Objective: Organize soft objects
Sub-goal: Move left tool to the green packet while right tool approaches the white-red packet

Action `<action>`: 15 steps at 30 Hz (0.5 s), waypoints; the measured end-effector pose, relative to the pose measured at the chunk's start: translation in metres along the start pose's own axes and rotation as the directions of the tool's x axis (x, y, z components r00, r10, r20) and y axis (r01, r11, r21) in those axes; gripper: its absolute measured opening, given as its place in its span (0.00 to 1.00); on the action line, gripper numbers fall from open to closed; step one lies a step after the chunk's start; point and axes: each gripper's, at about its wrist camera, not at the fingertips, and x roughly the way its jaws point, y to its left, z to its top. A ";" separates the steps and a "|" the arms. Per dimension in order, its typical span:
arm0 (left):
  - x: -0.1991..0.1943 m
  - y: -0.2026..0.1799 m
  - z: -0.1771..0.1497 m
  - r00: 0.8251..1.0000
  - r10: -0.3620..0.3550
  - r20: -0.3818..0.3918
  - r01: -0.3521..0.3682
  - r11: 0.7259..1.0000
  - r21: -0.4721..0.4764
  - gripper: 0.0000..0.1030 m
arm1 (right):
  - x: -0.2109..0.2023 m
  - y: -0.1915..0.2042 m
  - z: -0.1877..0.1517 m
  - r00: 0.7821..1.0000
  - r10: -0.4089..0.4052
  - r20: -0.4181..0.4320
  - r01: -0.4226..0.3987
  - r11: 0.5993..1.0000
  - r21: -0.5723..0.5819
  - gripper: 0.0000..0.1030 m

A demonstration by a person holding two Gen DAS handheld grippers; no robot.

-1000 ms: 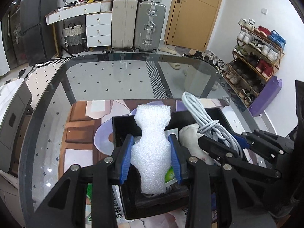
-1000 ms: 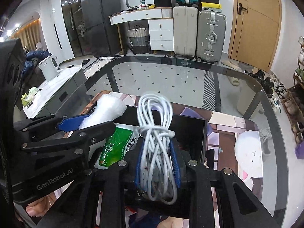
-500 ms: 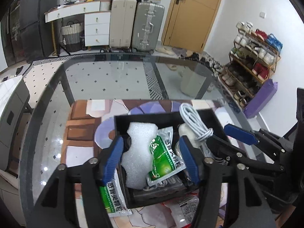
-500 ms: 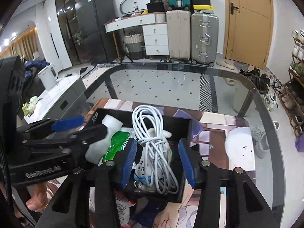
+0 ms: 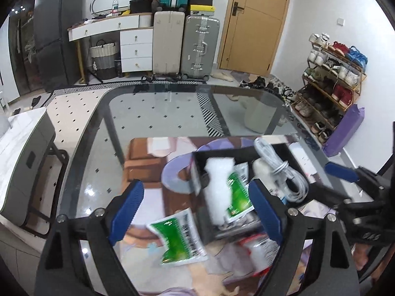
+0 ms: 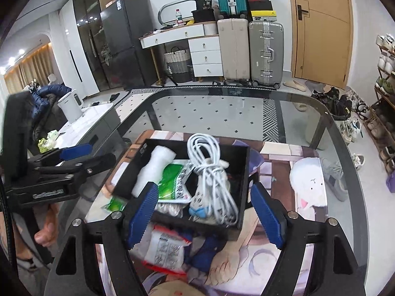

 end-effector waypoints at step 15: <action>0.010 0.023 -0.050 0.992 0.037 -0.120 -0.035 0.999 0.019 0.85 | -0.004 0.046 -0.052 0.996 0.013 -0.086 -0.026 0.989 -0.147 0.77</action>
